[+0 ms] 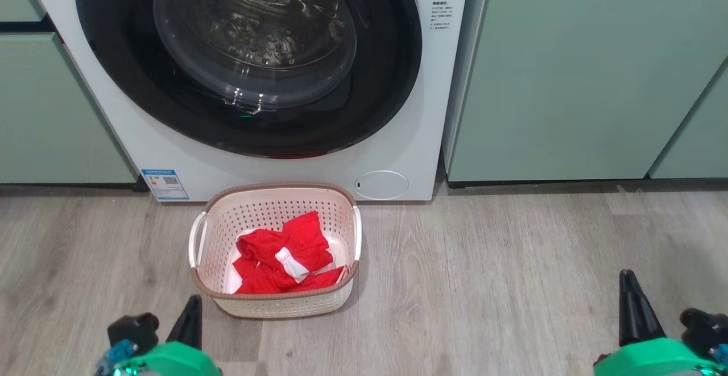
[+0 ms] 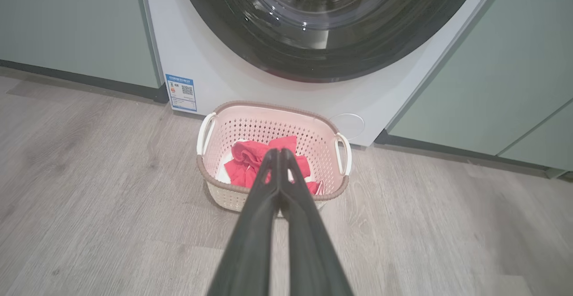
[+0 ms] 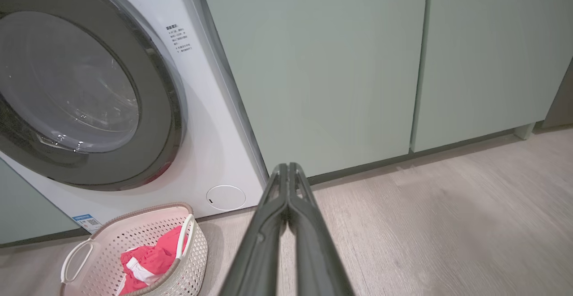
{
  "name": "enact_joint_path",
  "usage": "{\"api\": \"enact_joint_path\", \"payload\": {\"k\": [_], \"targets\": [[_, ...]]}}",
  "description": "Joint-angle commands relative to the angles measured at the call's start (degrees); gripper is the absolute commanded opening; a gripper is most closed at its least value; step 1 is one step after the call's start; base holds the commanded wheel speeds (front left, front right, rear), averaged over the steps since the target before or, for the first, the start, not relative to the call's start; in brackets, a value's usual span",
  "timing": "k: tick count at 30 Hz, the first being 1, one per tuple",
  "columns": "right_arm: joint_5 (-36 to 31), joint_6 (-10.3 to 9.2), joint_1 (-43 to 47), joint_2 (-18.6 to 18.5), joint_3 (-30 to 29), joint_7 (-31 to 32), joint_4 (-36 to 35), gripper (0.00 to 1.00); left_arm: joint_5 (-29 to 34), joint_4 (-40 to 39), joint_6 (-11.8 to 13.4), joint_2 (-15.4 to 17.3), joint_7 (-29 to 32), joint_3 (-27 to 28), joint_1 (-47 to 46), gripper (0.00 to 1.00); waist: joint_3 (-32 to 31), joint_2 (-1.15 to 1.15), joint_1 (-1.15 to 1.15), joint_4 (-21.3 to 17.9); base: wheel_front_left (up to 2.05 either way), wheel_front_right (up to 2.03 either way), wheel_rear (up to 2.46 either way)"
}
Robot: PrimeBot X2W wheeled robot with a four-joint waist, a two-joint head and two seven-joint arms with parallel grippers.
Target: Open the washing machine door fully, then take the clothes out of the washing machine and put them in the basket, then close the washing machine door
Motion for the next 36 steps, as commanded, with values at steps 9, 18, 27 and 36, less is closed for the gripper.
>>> {"api": "enact_joint_path", "payload": {"k": [9,18,27,36], "targets": [[7.1,-0.01,-2.6,0.0,-0.3,1.9,-2.4,0.00,-6.9,-3.7,-0.1,0.3,1.7,0.8,-3.1,0.00,0.3,0.00,0.00,0.0,0.00,0.00,0.00],[12.2,-0.01,-3.0,0.0,-0.5,3.2,-2.7,0.00,-11.8,-5.1,-0.1,0.0,3.0,1.2,-3.1,0.00,0.6,0.00,0.00,-0.1,0.00,0.00,0.00],[17.9,-0.01,-3.4,0.0,-0.6,4.7,-3.0,0.00,-17.3,-6.6,-0.1,-0.2,4.5,1.6,-3.1,0.00,0.8,0.00,0.00,-0.1,0.00,0.00,0.00],[23.5,-0.02,-3.9,0.0,-0.8,6.3,-3.4,0.00,-22.8,-8.2,-0.1,-0.4,6.0,2.0,-3.2,0.00,1.1,0.00,0.00,-0.1,0.00,0.00,0.00]]}}
